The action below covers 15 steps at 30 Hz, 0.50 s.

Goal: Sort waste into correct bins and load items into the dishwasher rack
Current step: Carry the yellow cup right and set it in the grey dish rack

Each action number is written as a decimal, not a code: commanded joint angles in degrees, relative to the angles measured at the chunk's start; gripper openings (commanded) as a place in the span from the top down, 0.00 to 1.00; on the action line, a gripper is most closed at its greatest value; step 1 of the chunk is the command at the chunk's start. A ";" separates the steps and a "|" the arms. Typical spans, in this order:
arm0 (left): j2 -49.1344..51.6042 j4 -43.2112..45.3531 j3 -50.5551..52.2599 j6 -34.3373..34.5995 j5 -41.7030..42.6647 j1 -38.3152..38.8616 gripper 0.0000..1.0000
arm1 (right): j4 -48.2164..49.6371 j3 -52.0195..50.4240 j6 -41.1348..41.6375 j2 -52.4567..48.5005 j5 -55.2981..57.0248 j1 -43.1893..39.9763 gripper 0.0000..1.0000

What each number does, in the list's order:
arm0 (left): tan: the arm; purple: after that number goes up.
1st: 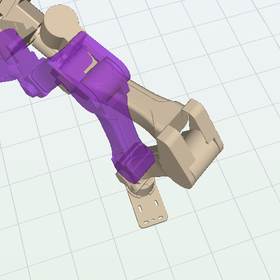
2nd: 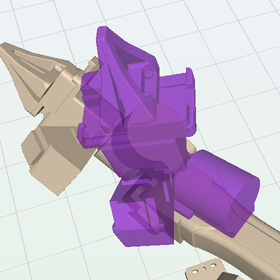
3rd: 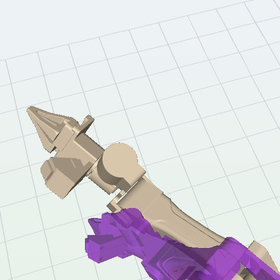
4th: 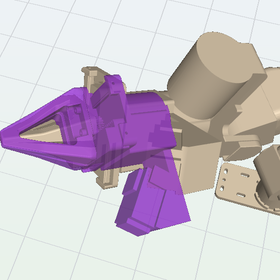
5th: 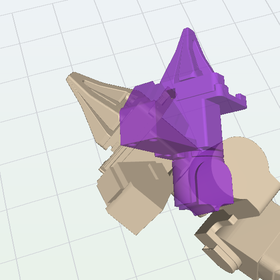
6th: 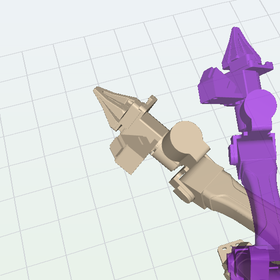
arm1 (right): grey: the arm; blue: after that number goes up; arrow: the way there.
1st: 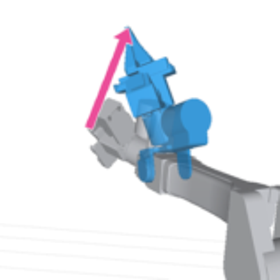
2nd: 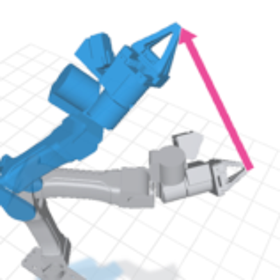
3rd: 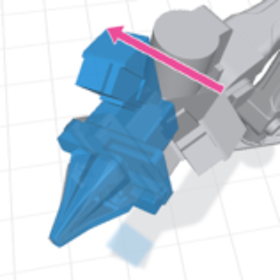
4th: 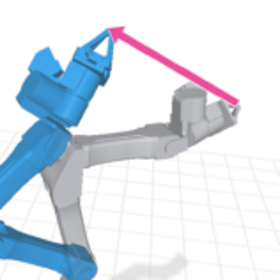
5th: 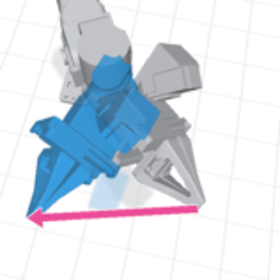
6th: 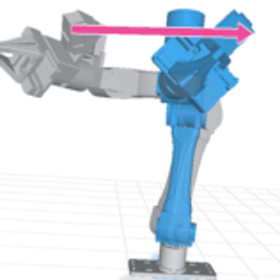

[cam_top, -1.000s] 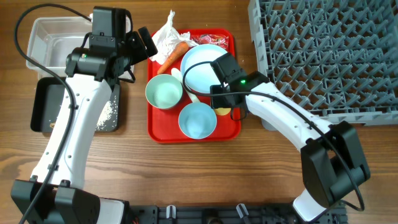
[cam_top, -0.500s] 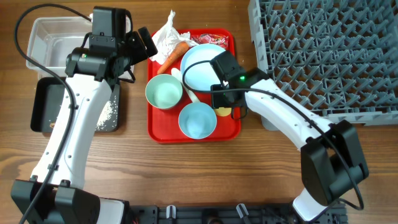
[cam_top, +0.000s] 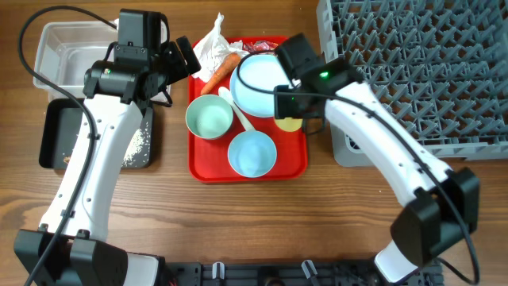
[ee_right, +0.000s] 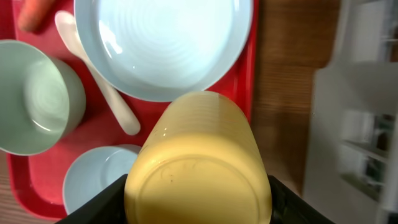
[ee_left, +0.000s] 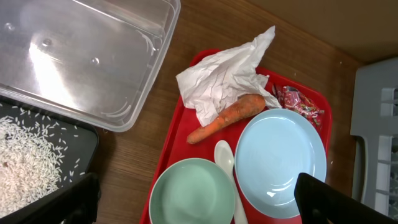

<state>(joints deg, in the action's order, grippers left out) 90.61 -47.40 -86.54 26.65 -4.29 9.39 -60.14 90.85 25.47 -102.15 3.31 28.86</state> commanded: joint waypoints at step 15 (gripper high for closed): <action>0.70 -0.07 -0.04 -0.92 -0.76 -0.28 0.00 | -11.50 3.50 -1.57 12.26 3.39 -23.82 0.81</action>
<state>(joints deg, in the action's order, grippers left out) 90.61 -47.42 -86.54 26.65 -4.29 9.39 -70.06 93.19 25.19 -91.20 4.21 8.54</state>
